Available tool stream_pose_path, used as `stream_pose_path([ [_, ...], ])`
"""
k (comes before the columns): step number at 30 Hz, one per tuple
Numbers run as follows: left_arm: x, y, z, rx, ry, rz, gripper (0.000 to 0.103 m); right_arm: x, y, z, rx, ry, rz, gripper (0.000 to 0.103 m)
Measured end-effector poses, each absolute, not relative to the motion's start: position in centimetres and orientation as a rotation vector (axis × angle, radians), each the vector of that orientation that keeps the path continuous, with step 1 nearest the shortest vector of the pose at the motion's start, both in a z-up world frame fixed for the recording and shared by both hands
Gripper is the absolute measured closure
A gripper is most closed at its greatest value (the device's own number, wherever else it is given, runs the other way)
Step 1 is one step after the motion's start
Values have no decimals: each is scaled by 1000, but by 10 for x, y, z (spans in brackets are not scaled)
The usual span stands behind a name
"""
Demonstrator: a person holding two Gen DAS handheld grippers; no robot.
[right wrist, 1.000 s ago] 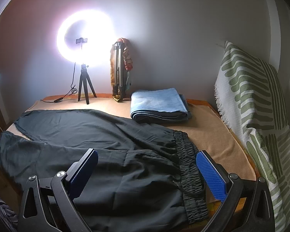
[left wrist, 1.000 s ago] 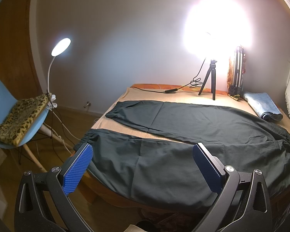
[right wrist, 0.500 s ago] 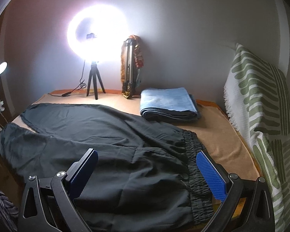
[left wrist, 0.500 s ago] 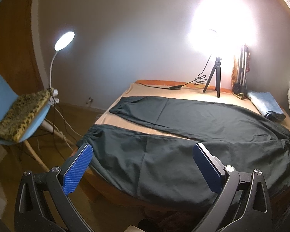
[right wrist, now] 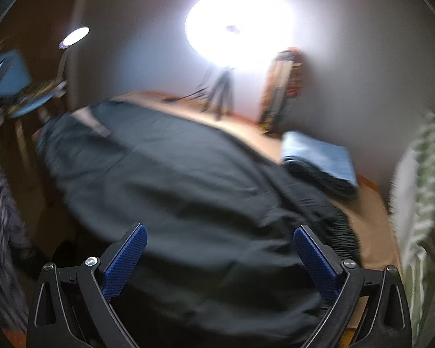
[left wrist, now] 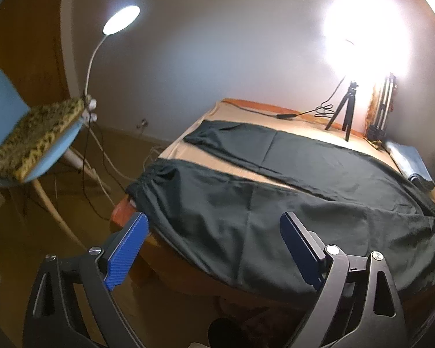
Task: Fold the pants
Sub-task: 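Reach the right tool to the trousers fabric and close on it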
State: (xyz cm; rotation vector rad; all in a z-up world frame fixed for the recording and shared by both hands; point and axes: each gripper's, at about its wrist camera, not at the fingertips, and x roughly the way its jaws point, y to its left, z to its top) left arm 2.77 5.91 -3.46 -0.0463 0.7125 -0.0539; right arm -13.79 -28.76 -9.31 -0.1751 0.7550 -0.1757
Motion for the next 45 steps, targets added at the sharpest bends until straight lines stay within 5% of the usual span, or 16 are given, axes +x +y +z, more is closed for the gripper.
stream_pose_path([
  [12, 31, 88, -64, -120, 786, -50, 22, -128, -223, -168, -354, 969, 95, 22],
  [28, 41, 124, -97, -188, 850, 0, 23, -118, -189, -223, -696, 995, 1, 31],
  [39, 65, 138, -113, -219, 877, 13, 23, -112, -198, -192, -547, 1014, 81, 81],
  [45, 70, 133, -118, -200, 890, -3, 23, -109, -204, -172, -414, 1018, 145, 95],
])
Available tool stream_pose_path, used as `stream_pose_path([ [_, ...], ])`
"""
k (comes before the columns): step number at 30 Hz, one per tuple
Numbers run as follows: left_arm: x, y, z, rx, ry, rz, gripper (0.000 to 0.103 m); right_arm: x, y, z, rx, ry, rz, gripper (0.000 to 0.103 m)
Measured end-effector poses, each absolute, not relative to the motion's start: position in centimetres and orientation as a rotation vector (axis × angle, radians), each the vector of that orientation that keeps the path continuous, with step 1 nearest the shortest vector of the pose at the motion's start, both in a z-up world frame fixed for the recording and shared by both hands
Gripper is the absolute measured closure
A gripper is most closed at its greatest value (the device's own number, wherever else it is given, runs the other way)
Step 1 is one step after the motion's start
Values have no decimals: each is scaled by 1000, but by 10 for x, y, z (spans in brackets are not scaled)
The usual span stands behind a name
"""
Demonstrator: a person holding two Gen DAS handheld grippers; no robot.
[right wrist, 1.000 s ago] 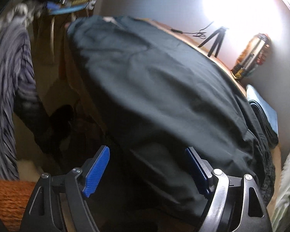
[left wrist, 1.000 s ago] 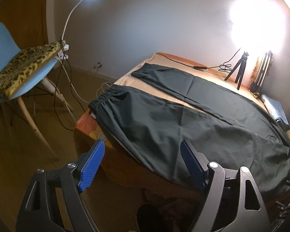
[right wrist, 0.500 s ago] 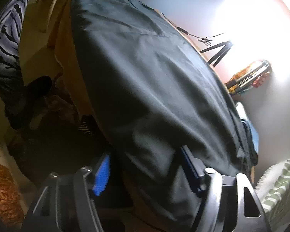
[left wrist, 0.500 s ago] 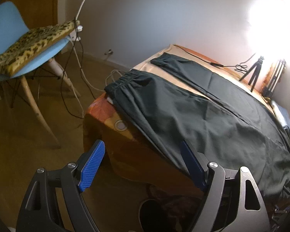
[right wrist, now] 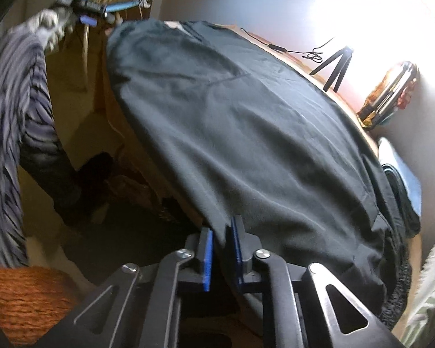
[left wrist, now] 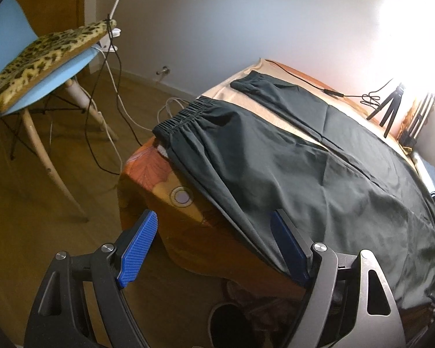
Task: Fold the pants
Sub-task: 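Reach the right tool to the trousers fabric and close on it, then close the left tool on the elastic waistband while the right tool holds the fabric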
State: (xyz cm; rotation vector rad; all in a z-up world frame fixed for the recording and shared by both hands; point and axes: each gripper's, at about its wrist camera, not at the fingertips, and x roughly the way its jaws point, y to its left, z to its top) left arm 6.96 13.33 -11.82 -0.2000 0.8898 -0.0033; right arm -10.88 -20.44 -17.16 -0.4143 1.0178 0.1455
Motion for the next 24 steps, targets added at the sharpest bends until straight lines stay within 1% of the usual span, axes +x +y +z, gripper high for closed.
stream_pose_path([
  [4, 74, 133, -119, -209, 889, -9, 23, -101, -217, -156, -319, 1021, 172, 99],
  [7, 77, 135, -118, -221, 890, -8, 23, -92, -226, -138, -286, 988, 150, 101],
  [14, 89, 146, -118, -244, 887, 18, 23, -52, -250, -95, -320, 878, 29, 102],
  [20, 101, 153, -120, -241, 893, 21, 22, -9, -267, -79, -303, 818, -37, 102],
  [24, 116, 161, -125, -287, 915, 27, 22, 6, -273, -81, -278, 794, -51, 102],
])
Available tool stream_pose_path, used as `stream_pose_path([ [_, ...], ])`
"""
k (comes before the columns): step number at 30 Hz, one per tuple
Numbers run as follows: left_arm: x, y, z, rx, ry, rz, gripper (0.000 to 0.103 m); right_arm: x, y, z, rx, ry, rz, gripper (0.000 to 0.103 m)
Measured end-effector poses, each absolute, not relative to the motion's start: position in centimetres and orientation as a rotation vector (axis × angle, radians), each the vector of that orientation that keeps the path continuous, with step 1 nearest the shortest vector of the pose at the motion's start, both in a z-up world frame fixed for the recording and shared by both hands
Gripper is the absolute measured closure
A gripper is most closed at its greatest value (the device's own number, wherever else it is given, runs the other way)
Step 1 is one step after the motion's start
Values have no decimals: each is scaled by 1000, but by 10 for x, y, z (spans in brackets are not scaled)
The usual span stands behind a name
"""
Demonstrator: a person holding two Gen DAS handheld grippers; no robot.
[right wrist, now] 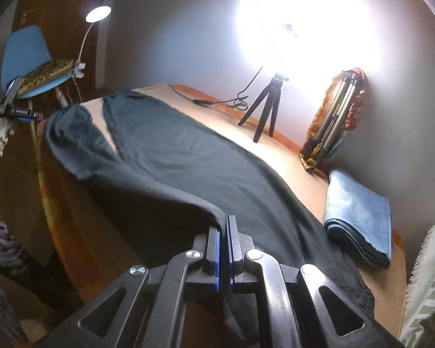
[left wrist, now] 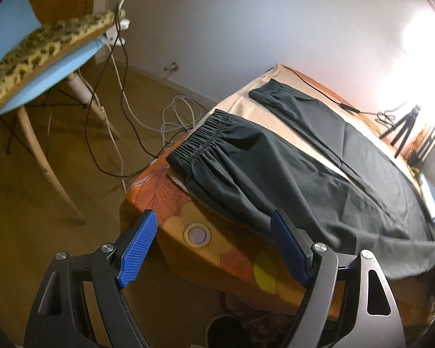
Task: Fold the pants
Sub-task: 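Close the left tool on the elastic waistband while the right tool holds the fabric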
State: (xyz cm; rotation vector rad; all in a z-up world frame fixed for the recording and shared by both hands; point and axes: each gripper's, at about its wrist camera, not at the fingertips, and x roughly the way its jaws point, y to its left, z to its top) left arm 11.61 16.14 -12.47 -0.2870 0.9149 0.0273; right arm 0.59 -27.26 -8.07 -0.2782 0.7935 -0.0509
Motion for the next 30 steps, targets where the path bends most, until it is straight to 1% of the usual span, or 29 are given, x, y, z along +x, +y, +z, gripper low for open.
stream_pose_path([
  [4, 126, 163, -131, -359, 946, 19, 23, 15, -278, -88, -242, 774, -67, 102],
  [8, 130, 161, -130, -353, 949, 23, 23, 17, -288, -96, -183, 772, -61, 102],
  [15, 147, 186, -131, -485, 967, 65, 23, 18, -299, -107, -167, 790, -65, 102],
  [22, 149, 191, -136, -485, 989, 94, 23, 22, -303, -114, -176, 795, -91, 102],
  [28, 158, 178, -145, -483, 1017, 69, 23, 29, -306, -115, -163, 797, -98, 102],
  [29, 159, 177, -147, -487, 1021, 67, 25, 29, -305, -115, -165, 795, -98, 102],
  [30, 161, 175, -148, -489, 1026, 70, 35, 30, -304, -115, -167, 794, -98, 102],
])
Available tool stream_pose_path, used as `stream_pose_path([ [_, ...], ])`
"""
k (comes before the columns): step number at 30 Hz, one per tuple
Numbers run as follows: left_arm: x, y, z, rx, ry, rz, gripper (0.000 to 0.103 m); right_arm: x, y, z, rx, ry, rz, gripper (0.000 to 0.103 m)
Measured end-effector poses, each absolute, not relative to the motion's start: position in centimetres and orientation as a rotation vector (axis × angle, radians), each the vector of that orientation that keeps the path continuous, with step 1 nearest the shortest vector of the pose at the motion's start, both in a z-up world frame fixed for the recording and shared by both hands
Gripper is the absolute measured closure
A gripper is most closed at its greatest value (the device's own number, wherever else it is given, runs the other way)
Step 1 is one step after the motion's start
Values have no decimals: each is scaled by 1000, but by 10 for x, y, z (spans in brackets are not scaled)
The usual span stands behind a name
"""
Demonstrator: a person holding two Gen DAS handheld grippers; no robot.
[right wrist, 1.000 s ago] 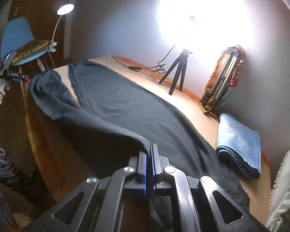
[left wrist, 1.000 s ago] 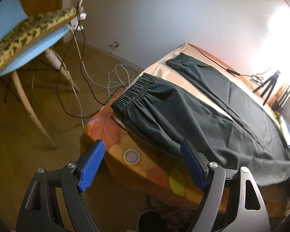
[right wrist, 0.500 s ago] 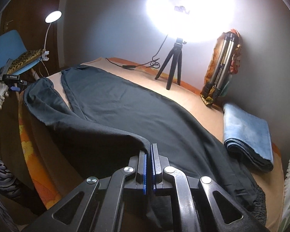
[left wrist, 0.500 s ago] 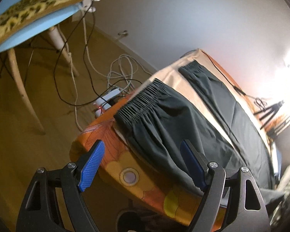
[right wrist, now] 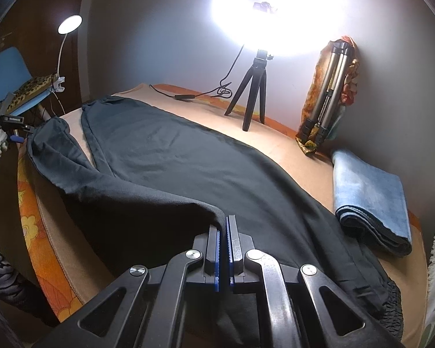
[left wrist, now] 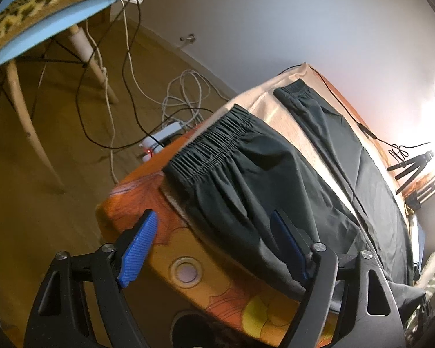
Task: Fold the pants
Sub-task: 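Close the left tool on the elastic waistband while the right tool holds the fabric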
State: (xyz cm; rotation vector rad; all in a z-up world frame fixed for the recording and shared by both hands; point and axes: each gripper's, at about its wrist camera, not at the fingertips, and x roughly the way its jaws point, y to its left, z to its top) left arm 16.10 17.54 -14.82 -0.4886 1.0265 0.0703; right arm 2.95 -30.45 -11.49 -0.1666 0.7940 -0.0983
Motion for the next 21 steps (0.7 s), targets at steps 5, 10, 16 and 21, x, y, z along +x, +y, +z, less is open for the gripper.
stream_pose_path([
  [5, 164, 171, -148, -455, 1031, 84, 69, 30, -307, -117, -158, 799, -100, 102],
  [10, 162, 173, -146, -454, 1004, 88, 96, 30, -307, -118, -157, 803, -95, 102],
  [16, 160, 168, -129, -448, 943, 57, 99, 27, -304, -113, -164, 784, -94, 102],
  [21, 170, 163, -102, -457, 879, 30, 100, 25, -306, -104, -159, 752, -119, 102],
])
